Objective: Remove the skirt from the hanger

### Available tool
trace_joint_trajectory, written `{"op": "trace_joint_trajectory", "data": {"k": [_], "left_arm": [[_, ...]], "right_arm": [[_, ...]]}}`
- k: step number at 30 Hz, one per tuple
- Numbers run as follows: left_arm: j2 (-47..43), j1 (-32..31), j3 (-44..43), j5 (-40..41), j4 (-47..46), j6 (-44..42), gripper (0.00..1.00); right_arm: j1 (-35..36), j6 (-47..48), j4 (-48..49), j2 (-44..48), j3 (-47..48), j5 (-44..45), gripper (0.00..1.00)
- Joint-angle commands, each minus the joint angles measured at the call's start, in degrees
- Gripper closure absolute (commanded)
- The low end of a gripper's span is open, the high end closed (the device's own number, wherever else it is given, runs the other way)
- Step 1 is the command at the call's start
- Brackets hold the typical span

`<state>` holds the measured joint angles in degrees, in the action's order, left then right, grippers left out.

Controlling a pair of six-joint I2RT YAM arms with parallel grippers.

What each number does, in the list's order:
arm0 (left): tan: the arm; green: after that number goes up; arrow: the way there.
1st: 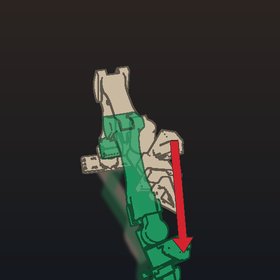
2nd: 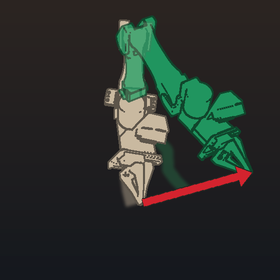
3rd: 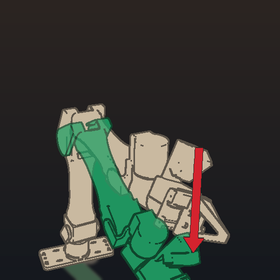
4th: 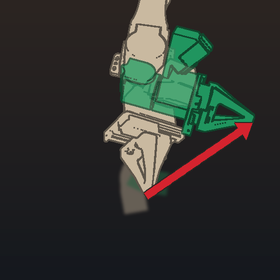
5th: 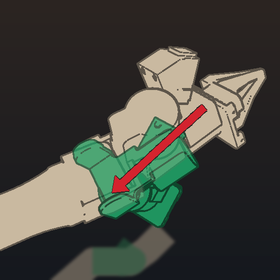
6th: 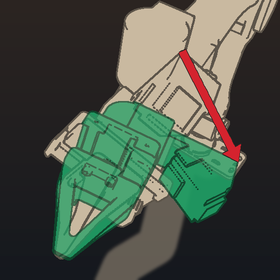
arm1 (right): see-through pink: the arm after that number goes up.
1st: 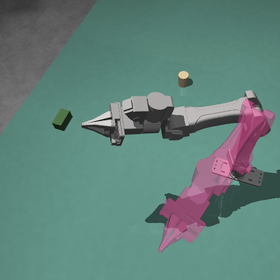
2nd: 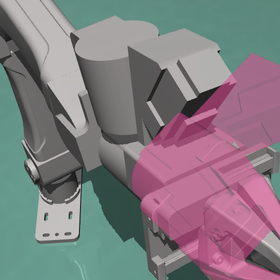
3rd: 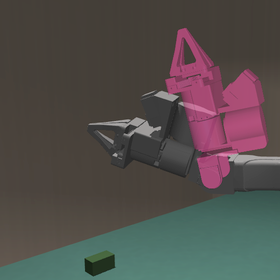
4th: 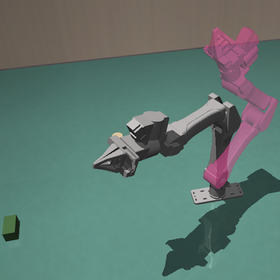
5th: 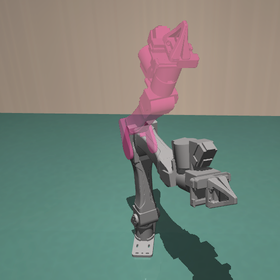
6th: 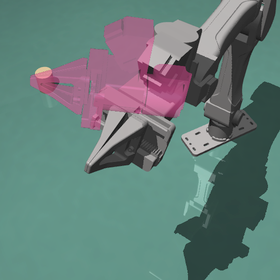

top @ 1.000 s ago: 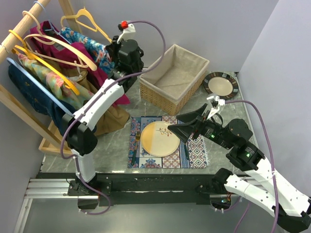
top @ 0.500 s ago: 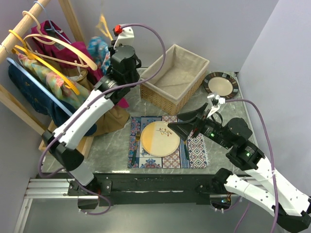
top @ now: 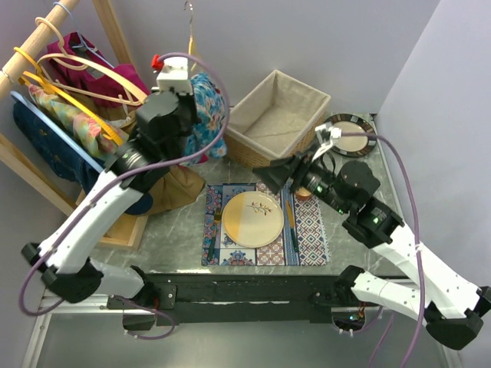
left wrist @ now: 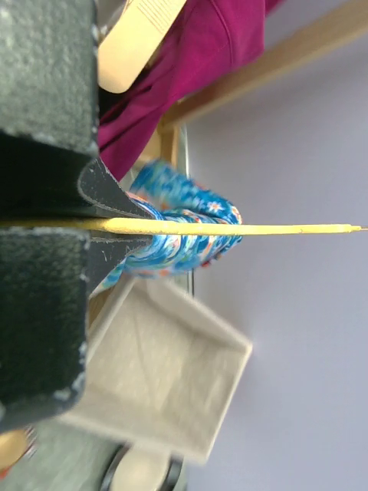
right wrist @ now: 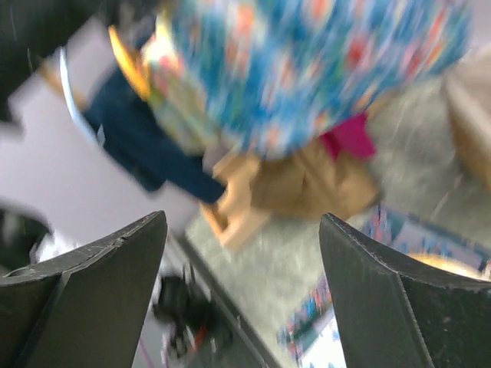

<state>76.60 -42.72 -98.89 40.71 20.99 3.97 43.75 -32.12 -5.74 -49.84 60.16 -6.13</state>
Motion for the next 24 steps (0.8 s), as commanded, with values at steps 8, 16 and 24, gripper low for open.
{"op": "trace_joint_trajectory", "data": {"k": [8, 16, 24], "left_arm": [[-14.8, 0.0, 6.1, -20.0, -4.2, 1.7, 0.99], [-20.7, -0.1, 6.7, -34.5, -1.5, 2.7, 0.99], [-22.0, -0.1, 6.5, -42.3, 2.7, 3.9, 0.99]], "right_arm": [[-1.6, 12.0, 11.5, -14.0, 22.2, 6.8, 0.18], [-2.9, 31.4, 20.4, -19.8, 21.7, -2.2, 0.17], [-3.0, 41.9, 23.5, -21.6, 23.0, -3.0, 0.28]]}}
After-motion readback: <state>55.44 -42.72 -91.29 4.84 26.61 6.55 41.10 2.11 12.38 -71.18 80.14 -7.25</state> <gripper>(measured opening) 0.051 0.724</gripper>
